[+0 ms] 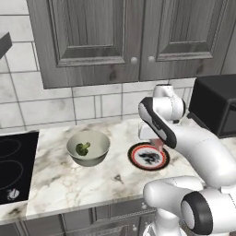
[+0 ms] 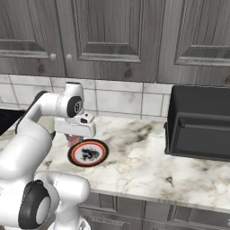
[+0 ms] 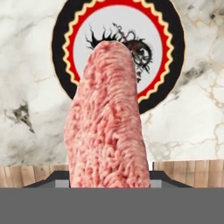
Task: Place the steak on the plate and place the broccoli on the same plate.
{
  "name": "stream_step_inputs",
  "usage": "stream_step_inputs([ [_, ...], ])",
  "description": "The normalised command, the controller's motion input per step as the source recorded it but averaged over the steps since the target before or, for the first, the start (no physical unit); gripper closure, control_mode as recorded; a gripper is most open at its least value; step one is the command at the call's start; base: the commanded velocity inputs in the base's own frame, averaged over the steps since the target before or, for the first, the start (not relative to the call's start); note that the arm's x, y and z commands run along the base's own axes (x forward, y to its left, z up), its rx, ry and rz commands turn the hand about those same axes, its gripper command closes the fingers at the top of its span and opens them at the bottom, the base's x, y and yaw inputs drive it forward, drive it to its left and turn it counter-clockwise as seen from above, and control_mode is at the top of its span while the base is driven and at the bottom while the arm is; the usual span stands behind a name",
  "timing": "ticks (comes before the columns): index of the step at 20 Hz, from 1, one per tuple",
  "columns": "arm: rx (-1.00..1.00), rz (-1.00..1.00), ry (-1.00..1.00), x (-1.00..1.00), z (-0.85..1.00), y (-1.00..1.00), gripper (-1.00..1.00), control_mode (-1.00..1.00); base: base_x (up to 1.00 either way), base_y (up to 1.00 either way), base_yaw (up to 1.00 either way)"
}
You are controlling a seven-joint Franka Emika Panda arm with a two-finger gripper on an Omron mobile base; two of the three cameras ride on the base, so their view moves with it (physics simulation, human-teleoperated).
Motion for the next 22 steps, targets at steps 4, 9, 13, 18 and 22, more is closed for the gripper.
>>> stream_step_inputs([
  [4, 0.00, 0.00, 0.00, 0.38, -0.05, -0.02, 1.00, -1.00, 0.09, -0.03, 0.00],
  [9, 0.00, 0.00, 0.00, 0.62, -0.22, -0.03, 1.00, -1.00, 0.00, 0.00, 0.00],
  [13, 0.01, 0.00, -0.02, 0.48, -0.42, -0.34, 1.00, -1.00, 0.00, 0.00, 0.00],
  [18, 0.00, 0.00, -0.01, 0.32, -0.49, -0.39, 1.00, -1.00, 0.00, 0.00, 0.00],
  [22, 0.01, 0.00, 0.00, 0.19, -0.41, -0.34, 1.00, -1.00, 0.00, 0.00, 0.00],
])
